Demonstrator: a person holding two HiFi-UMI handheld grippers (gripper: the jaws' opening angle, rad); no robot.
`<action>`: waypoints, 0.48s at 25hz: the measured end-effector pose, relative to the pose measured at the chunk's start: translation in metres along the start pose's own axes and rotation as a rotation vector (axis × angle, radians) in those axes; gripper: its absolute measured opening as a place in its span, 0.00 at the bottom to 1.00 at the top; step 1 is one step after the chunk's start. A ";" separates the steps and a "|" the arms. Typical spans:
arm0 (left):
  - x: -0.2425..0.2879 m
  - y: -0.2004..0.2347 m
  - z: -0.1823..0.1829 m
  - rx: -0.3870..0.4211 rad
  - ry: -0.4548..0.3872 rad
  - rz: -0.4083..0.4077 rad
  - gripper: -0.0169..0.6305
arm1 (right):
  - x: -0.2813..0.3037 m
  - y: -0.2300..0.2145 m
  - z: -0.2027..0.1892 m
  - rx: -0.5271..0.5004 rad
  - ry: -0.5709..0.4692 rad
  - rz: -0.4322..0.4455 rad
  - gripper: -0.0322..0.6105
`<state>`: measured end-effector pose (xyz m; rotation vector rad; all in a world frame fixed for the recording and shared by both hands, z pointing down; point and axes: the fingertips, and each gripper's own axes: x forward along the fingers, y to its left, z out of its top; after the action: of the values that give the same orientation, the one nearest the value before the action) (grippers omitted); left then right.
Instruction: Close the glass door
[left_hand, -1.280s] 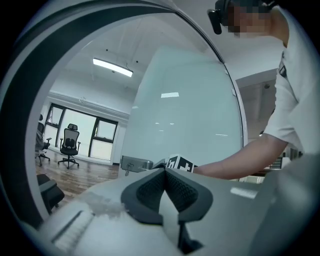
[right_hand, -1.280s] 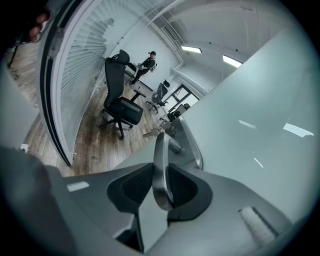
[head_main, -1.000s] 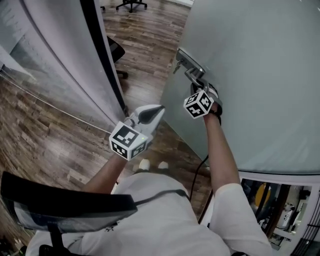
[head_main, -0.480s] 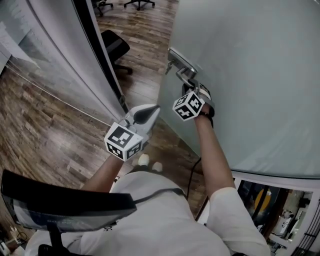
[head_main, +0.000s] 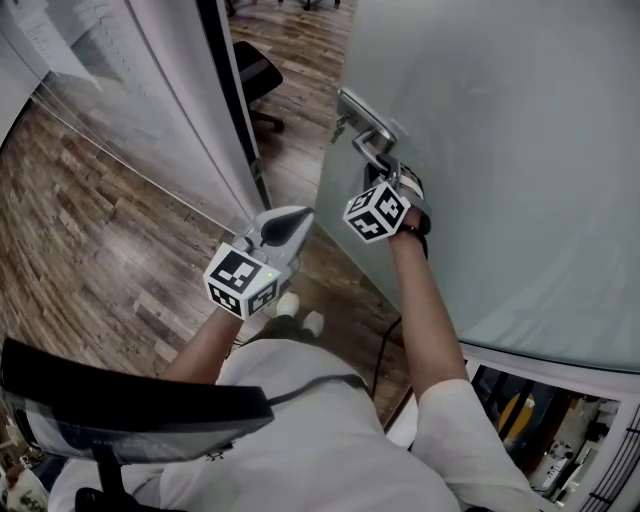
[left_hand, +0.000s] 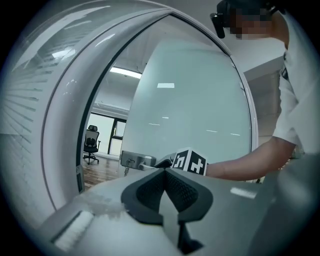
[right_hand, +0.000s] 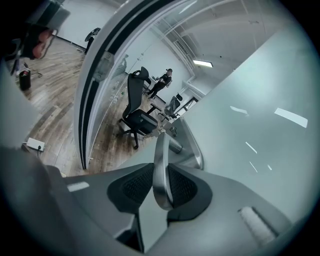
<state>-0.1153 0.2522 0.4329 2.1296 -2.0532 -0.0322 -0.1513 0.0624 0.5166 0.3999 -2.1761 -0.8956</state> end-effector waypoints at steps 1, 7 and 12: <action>-0.002 0.000 -0.001 -0.003 0.000 0.008 0.03 | -0.003 0.003 0.001 -0.004 -0.006 0.002 0.20; -0.010 0.000 0.001 0.007 -0.008 0.022 0.03 | -0.018 0.023 0.010 -0.021 -0.030 0.020 0.20; -0.017 0.009 0.013 0.026 -0.022 0.015 0.03 | -0.031 0.034 0.015 -0.022 -0.037 0.012 0.20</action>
<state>-0.1262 0.2672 0.4198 2.1383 -2.0928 -0.0279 -0.1415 0.1102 0.5168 0.3610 -2.1983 -0.9267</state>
